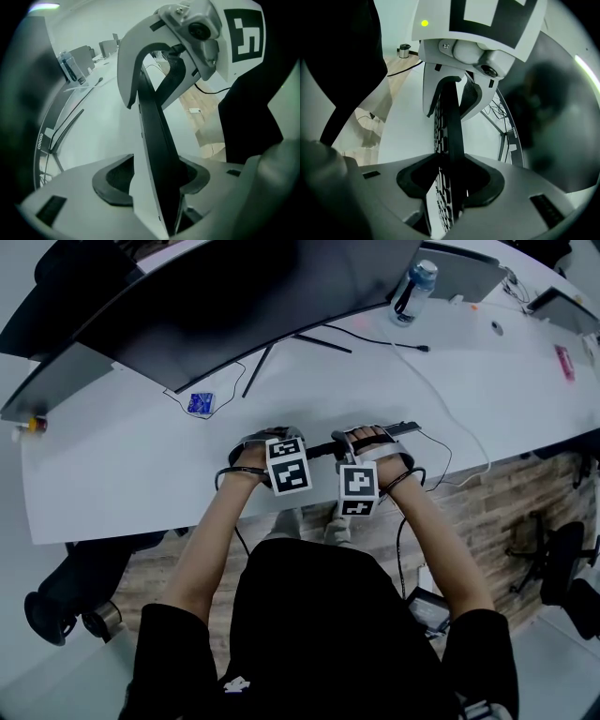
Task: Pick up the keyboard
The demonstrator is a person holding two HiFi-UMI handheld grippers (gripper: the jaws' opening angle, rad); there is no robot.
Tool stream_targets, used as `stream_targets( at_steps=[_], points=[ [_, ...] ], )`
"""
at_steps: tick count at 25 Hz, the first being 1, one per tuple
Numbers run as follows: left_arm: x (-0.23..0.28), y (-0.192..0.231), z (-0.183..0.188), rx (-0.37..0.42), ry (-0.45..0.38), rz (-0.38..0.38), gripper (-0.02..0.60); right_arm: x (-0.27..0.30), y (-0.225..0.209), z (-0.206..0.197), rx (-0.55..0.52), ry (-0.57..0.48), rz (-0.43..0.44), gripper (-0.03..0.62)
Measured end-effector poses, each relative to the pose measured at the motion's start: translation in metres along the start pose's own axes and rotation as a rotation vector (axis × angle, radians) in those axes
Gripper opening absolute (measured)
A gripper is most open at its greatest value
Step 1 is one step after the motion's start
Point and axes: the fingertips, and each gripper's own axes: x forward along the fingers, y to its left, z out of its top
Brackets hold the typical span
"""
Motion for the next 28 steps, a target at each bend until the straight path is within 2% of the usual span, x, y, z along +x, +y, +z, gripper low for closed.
stream_targets(
  at_steps=[6,13,19,28],
  points=[
    [0.001,-0.009,0.000,0.041,0.019,-0.017,0.169,0.000,0.000,0.000,0.013,0.007,-0.009,0.160],
    [0.001,-0.002,-0.002,0.040,0.027,0.033,0.101,-0.001,0.001,0.000,0.033,0.010,-0.002,0.156],
    [0.001,0.001,-0.001,-0.009,-0.004,0.035,0.081,-0.002,0.002,0.000,0.059,0.000,0.022,0.158],
    [0.000,0.004,0.003,-0.009,-0.021,0.063,0.078,-0.004,0.001,-0.003,0.073,0.003,0.022,0.158]
  ],
)
